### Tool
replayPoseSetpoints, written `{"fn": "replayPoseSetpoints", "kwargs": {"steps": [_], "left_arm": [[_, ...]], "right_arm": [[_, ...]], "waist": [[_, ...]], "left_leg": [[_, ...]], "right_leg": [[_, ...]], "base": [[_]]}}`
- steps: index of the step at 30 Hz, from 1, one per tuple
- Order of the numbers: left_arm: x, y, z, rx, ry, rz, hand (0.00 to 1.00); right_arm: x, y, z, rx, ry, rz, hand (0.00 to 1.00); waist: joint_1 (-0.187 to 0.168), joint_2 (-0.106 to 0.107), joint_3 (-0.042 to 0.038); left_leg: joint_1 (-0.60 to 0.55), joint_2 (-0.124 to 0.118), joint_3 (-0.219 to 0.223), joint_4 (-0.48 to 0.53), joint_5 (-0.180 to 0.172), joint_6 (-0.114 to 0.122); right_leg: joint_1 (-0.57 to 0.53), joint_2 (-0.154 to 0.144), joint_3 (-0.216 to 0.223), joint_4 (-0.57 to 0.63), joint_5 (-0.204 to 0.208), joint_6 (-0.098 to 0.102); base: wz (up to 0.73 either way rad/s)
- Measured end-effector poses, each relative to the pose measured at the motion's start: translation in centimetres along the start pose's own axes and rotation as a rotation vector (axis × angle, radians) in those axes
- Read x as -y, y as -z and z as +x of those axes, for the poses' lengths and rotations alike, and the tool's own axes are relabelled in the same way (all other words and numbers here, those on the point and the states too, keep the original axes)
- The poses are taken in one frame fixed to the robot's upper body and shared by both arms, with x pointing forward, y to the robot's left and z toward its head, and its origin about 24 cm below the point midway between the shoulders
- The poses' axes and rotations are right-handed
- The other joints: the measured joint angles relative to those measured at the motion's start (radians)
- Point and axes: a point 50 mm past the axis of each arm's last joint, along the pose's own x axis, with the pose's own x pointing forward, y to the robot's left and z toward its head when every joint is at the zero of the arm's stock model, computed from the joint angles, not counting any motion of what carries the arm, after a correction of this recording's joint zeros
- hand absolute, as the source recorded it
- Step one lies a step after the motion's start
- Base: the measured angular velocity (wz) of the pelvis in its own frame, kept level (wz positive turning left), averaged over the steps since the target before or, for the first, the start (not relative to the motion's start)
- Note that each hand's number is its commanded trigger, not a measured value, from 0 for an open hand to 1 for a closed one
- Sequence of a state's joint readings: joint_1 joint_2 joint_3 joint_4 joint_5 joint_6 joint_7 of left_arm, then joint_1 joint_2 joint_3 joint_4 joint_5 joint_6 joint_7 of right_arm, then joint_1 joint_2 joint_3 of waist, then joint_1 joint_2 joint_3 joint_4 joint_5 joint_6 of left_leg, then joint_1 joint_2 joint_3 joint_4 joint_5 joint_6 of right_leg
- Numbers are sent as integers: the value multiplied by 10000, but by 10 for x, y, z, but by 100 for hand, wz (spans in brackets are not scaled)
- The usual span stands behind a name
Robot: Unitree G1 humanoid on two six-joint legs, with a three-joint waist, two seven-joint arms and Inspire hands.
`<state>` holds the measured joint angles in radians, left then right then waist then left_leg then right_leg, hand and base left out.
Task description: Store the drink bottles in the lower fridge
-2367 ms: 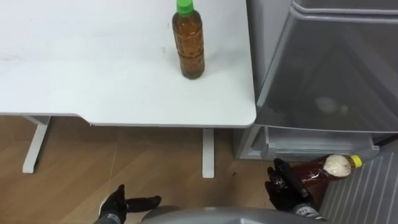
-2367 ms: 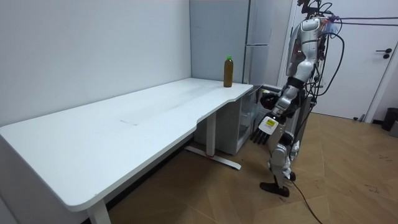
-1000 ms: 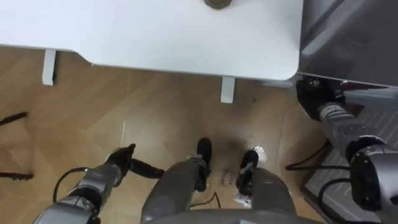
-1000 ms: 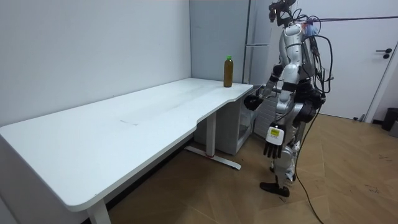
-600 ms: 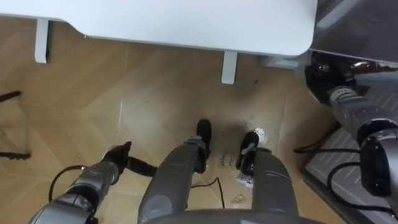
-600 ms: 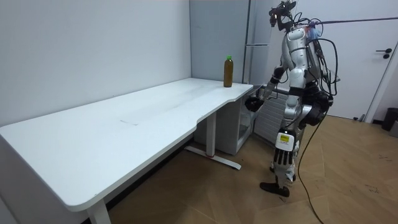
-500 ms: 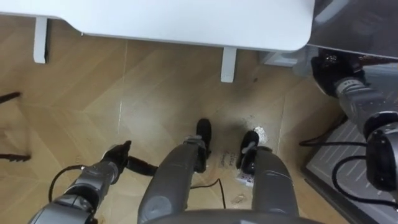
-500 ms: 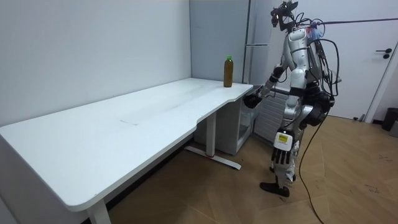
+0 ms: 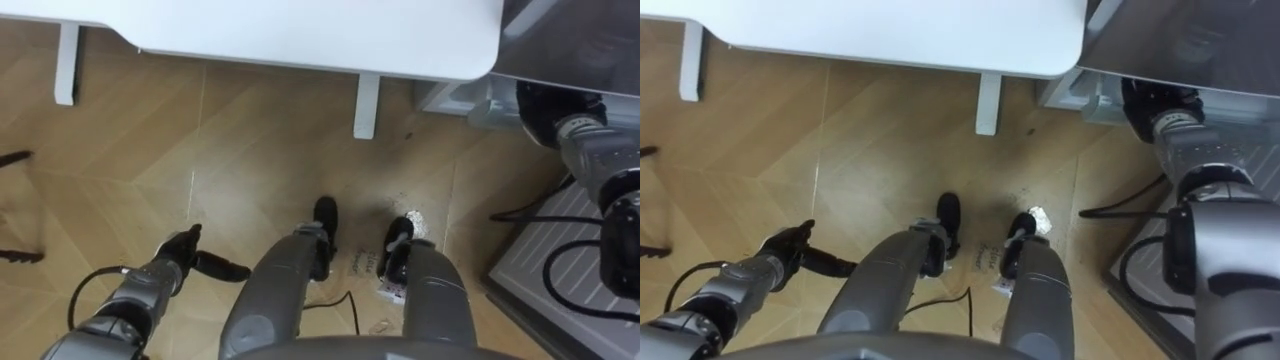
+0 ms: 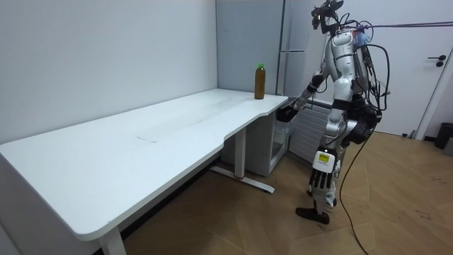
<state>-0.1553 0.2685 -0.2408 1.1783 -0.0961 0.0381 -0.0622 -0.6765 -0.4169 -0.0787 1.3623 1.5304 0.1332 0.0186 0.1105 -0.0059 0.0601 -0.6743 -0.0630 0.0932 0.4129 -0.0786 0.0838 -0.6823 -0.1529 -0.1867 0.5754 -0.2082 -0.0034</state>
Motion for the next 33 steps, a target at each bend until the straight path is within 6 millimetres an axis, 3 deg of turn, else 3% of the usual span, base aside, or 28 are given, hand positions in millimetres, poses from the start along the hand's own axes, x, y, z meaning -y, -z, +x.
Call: {"fn": "replayPoseSetpoints", "kwargs": {"steps": [33], "left_arm": [[2, 10, -2, -210, -77, -34, 0]], "right_arm": [[2, -18, -2, 690, 761, 559, 0]], "waist": [[60, 10, -35]], "left_leg": [[157, 9, 141, 17, 54, 21]], "right_leg": [[2, 13, 213, 120, 67, -6]], "base": [[-1]]}}
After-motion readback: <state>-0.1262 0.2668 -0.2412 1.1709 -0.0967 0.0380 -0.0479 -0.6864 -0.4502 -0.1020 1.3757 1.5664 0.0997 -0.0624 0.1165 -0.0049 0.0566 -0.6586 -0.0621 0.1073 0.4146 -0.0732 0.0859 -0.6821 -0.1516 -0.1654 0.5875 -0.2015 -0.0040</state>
